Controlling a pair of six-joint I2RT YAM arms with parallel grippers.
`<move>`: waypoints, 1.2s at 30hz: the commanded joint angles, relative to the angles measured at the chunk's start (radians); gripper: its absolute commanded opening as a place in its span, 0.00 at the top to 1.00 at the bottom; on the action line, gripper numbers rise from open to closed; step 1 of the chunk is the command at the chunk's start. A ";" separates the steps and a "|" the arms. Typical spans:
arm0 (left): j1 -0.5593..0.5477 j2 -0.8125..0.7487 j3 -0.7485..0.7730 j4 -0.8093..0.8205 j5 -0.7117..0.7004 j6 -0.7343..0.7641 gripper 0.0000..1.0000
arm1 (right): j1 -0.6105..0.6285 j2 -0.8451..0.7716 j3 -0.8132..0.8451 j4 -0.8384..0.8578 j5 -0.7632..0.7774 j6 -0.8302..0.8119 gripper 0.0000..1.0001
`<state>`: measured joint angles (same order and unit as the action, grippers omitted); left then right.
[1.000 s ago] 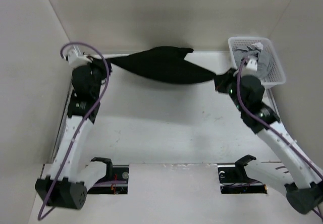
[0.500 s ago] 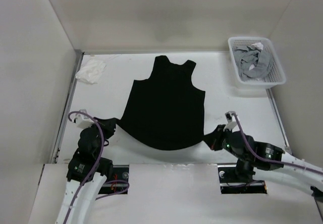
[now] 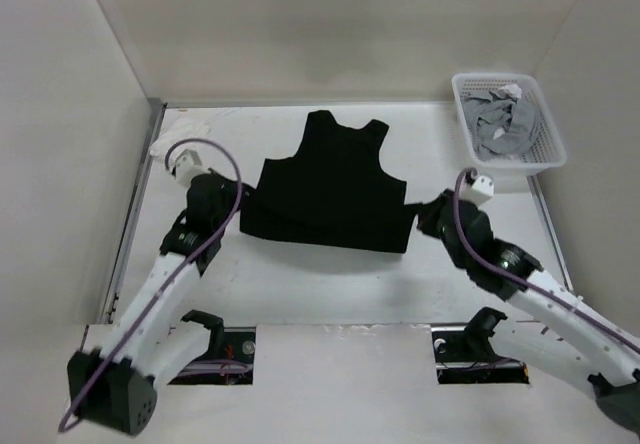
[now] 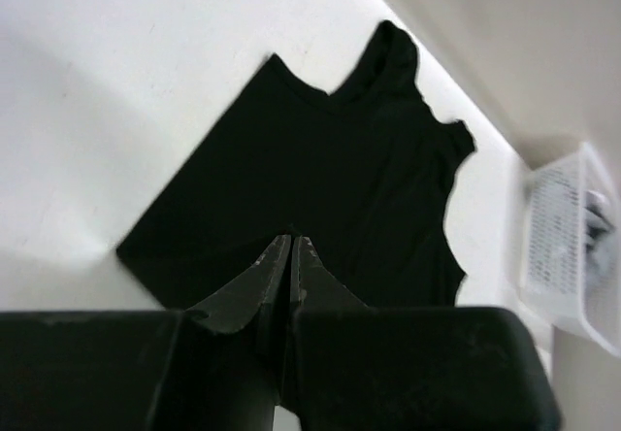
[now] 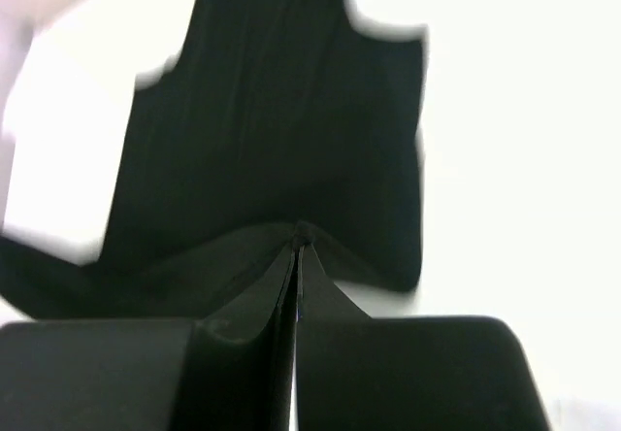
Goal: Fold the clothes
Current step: Fold the tank top
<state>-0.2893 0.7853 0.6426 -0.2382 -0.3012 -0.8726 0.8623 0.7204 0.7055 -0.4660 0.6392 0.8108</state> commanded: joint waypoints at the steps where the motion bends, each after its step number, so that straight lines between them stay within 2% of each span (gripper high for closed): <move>1: 0.018 0.222 0.159 0.327 -0.059 0.055 1.00 | -0.276 0.158 0.092 0.332 -0.261 -0.182 1.00; 5: 0.051 0.515 0.372 0.416 -0.055 0.086 1.00 | -0.492 0.373 0.202 0.484 -0.420 -0.182 1.00; 12: 0.083 1.049 0.823 0.406 -0.003 0.107 0.98 | -0.671 0.847 0.550 0.535 -0.568 -0.174 1.00; 17: 0.112 1.304 1.087 0.356 0.008 0.061 0.86 | -0.723 1.177 0.869 0.501 -0.585 -0.151 0.98; 19: 0.117 1.328 1.121 0.364 0.022 0.063 0.69 | -0.725 1.252 0.945 0.477 -0.581 -0.142 0.83; 21: 0.126 1.291 1.076 0.364 0.054 0.069 0.61 | -0.722 1.257 0.936 0.446 -0.570 -0.150 0.59; 23: 0.128 1.196 0.952 0.378 0.053 0.086 0.60 | -0.714 1.216 0.867 0.457 -0.549 -0.151 0.56; 26: 0.118 1.004 0.646 0.462 0.021 0.072 0.62 | -0.693 1.107 0.700 0.500 -0.524 -0.145 0.54; 28: 0.099 0.890 0.437 0.523 0.008 0.044 0.64 | -0.667 1.015 0.570 0.544 -0.518 -0.136 0.59; 29: 0.088 0.847 0.342 0.540 0.002 0.021 0.64 | -0.649 0.967 0.501 0.572 -0.518 -0.131 0.66; 32: 0.085 0.767 0.165 0.551 0.025 0.001 0.63 | -0.595 0.828 0.330 0.625 -0.504 -0.113 0.96; 33: 0.088 0.747 0.117 0.557 0.052 -0.002 0.62 | -0.575 0.783 0.280 0.636 -0.503 -0.111 1.00; 36: 0.109 0.718 0.022 0.592 0.192 -0.023 0.60 | -0.529 0.671 0.157 0.655 -0.495 -0.113 0.99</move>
<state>-0.2008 1.5280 0.7330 0.2752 -0.2192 -0.8612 0.3038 1.4822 0.9306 0.0814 0.1234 0.6891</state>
